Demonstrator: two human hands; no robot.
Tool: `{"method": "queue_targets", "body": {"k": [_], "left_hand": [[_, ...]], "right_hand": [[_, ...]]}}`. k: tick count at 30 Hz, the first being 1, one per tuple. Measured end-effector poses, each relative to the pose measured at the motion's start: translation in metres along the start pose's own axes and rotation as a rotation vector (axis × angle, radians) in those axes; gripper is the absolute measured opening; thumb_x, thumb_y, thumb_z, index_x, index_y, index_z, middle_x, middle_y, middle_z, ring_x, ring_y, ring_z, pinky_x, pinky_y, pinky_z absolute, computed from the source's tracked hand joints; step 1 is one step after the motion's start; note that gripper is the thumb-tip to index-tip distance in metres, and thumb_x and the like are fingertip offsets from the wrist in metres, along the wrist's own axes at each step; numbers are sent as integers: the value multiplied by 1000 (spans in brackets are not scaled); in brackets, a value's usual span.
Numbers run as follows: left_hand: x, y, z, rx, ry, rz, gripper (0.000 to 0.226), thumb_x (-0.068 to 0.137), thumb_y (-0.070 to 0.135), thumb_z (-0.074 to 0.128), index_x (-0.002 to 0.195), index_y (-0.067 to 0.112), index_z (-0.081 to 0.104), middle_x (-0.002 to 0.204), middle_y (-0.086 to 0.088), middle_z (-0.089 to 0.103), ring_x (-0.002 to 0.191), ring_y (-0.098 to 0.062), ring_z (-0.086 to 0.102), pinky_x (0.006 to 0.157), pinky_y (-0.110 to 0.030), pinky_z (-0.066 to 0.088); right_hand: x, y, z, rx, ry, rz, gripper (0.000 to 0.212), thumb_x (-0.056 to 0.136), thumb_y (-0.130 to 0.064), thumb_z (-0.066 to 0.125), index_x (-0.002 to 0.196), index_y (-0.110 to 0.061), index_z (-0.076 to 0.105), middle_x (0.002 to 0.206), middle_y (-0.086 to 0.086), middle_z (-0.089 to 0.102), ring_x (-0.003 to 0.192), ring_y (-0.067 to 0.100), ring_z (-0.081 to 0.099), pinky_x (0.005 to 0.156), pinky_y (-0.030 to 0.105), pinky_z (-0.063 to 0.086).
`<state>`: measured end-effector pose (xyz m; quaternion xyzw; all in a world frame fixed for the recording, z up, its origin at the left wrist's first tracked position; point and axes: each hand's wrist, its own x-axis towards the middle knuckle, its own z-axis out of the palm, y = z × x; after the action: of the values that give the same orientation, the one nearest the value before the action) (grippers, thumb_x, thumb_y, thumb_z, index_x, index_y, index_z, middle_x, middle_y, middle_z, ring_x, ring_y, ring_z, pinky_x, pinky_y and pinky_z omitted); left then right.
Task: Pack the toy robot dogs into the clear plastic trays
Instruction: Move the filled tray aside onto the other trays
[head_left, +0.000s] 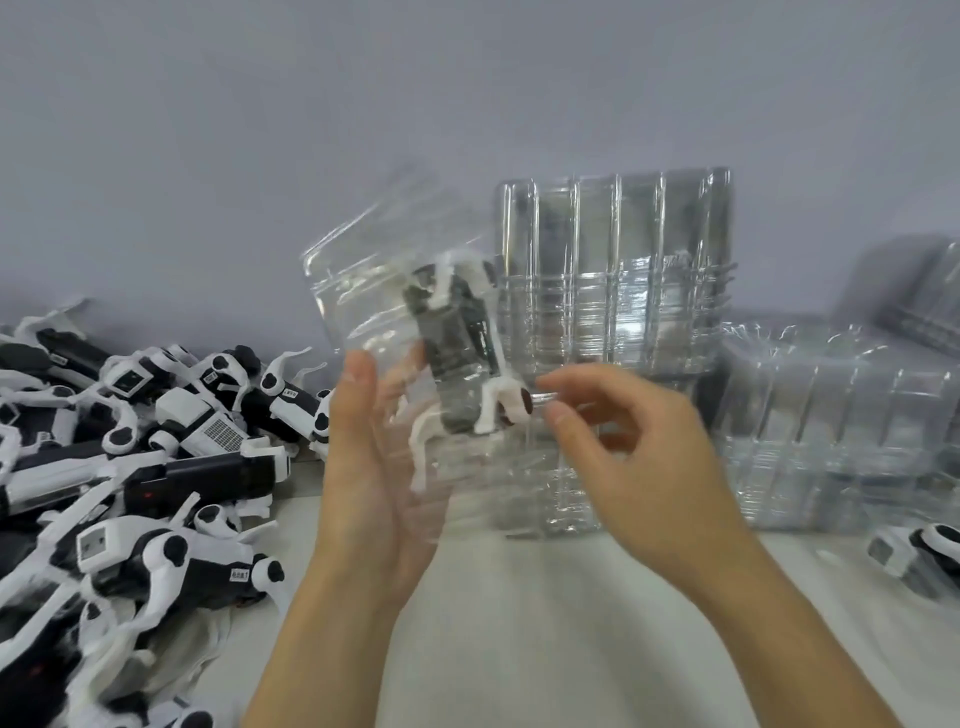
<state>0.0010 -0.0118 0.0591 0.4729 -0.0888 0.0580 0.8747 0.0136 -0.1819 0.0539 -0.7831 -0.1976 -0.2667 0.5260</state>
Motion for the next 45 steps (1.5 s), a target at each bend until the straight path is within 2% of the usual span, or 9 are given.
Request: {"method": "queue_targets", "body": {"k": [4,7,14,17,20,29,37,41,45], "left_hand": [[1,-10,-12,-142,181,-105,71,66,78,63,98,17,81,110,-11,76,95,-33,75,76,-51,61],[2,-14,-18,-271,156,-154,78,63,79,69,111,19,78,124,-14,70,110,-38,69,78,-51,58],[7,-24,-27,-382,36,-233,93,69,78,70,133,10,62,128,-20,64,108,-40,65,87,-52,52],[9,-28,-32,-374,26,-217,76,66,76,72,109,13,75,105,-15,72,89,-35,71,74,-45,56],[8,-30,-33,-359,21,-199,70,70,76,67,100,14,80,101,-14,75,87,-34,73,75,-47,58],[8,-30,-31,-285,47,-162,69,65,77,66,99,19,81,105,-14,76,91,-33,75,82,-54,59],[3,-28,-28,-214,88,-150,66,63,77,62,92,22,83,96,-12,78,78,-30,77,58,-38,60],[3,-24,-25,-165,44,-151,63,67,74,62,95,21,82,98,-12,78,82,-30,77,61,-38,61],[3,-24,-21,-74,-48,-179,71,58,71,79,107,19,80,108,-13,76,91,-28,76,67,-37,61]], "right_hand": [[-4,-4,14,-94,-33,-60,22,89,-26,73,109,-33,74,93,-17,64,86,7,62,72,14,48],[-6,-6,15,-162,-3,-108,29,84,-28,79,110,-36,71,97,-19,55,89,0,55,78,6,39],[-7,-16,19,-238,-76,-196,24,84,-18,80,106,-26,74,94,-20,58,86,-6,53,78,5,37],[-7,-16,20,-227,-99,-190,23,82,-14,80,102,-25,75,89,-20,61,85,-3,56,76,5,38],[-7,-15,20,-239,-93,-191,22,81,-14,80,99,-25,75,88,-18,61,85,2,57,75,7,38],[-8,-14,17,-261,-104,-155,21,81,-17,78,98,-28,70,87,-19,60,87,3,56,78,8,37],[-7,-14,13,-238,-142,-108,20,81,-17,79,95,-28,71,85,-16,62,88,7,57,76,8,39],[-5,-13,3,-205,-167,-87,15,80,-18,81,91,-26,77,83,-18,68,88,2,61,77,5,40],[-1,-8,-10,-90,-96,-66,10,89,-21,72,85,-25,79,79,-19,73,81,2,67,71,13,48]]}}
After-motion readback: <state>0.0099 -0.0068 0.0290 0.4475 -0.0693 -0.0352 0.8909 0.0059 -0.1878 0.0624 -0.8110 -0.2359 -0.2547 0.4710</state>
